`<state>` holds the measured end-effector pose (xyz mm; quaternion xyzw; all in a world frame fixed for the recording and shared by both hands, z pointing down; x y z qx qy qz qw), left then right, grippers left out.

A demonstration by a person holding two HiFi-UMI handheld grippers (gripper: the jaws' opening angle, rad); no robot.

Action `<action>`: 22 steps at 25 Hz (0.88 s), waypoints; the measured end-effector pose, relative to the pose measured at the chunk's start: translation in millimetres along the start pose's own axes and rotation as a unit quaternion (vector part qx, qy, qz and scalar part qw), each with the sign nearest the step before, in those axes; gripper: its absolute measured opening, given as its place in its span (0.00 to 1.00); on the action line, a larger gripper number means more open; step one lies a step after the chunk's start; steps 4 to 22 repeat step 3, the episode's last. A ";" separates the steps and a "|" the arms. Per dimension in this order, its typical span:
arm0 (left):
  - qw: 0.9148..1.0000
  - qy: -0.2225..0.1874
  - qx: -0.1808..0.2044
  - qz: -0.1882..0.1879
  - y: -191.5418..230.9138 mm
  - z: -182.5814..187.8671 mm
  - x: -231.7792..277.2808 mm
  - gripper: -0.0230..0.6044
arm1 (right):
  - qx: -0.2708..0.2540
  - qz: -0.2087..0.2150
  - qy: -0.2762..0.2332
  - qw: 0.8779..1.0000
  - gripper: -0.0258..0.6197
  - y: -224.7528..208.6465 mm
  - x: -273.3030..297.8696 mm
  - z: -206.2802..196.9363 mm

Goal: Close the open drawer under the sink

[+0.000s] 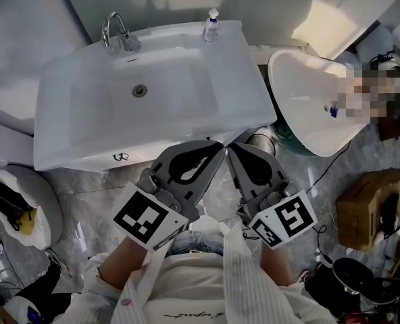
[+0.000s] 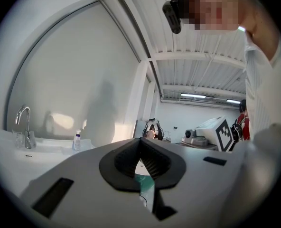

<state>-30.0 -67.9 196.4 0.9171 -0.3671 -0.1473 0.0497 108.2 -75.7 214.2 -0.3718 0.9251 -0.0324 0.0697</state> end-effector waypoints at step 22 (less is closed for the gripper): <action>1.000 0.017 -0.001 -0.021 0.5 3.0 7.4 0.06 | -0.002 -0.004 -0.002 1.000 0.05 -3.4 -3.2 1.5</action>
Point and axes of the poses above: the fingertips, and each gripper's own axes: x forward along the fingers, y to its left, z out of its top, the point moved 8 cm from there along -x, backward along the fingers, and after that the axes turned 15 degrees about -y, right-handed, at the moved point
